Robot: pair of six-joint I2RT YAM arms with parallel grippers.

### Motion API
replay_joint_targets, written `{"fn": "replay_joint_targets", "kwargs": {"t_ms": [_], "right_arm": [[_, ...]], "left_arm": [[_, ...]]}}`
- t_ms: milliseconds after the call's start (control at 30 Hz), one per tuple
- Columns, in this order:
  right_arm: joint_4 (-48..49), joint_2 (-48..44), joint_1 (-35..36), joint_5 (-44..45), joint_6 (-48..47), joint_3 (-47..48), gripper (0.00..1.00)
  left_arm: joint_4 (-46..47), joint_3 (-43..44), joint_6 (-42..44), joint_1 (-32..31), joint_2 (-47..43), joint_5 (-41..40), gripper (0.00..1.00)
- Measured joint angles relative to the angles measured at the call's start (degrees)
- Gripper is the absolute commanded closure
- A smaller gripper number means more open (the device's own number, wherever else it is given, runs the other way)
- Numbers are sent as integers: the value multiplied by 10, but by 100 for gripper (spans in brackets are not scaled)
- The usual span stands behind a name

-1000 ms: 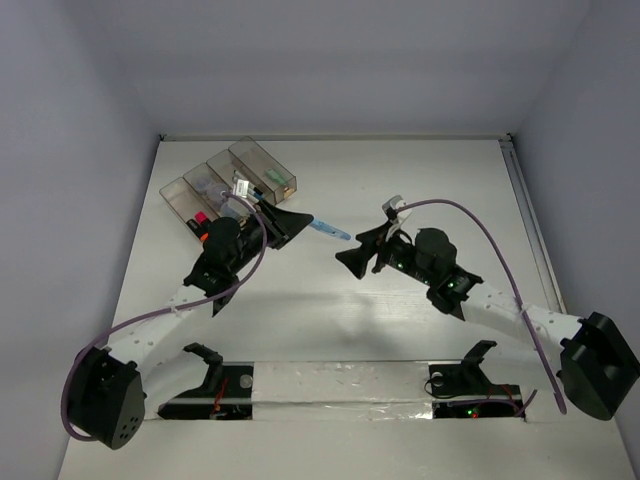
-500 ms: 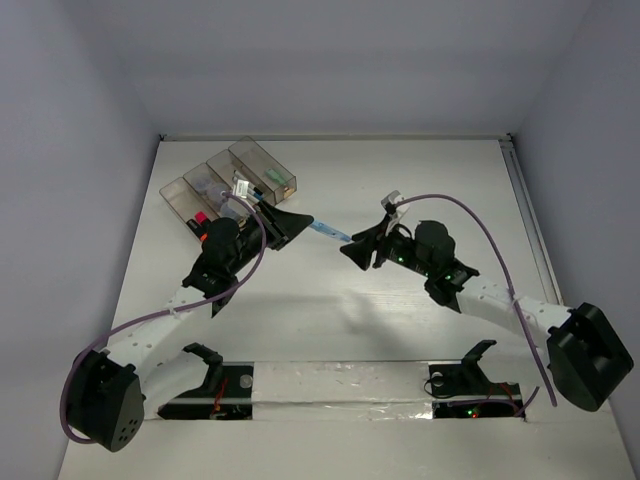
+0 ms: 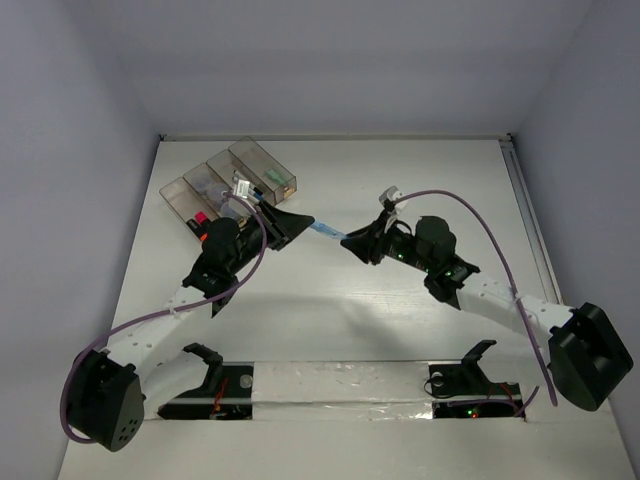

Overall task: Sort the stationery into containers
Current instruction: Close the pen cap on the pen.

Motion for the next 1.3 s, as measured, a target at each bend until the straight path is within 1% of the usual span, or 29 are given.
{"fn": "replay_joint_targets", "kwargs": {"t_ms": [167, 267, 600, 1000, 1300], "right_arm": [[-8, 0, 2, -13, -6, 2, 91], [-13, 0, 0, -19, -6, 5, 100], [-40, -4, 0, -25, -17, 9, 100], [-113, -33, -1, -35, -61, 23, 100], [-127, -36, -1, -56, -76, 28, 100]], "left_arm": [[1, 0, 0, 2, 1, -3, 100], [2, 0, -2, 2, 3, -3, 100], [17, 0, -6, 0, 20, 3, 100], [12, 0, 8, 0, 19, 45, 100], [14, 0, 9, 0, 24, 87, 100]]}}
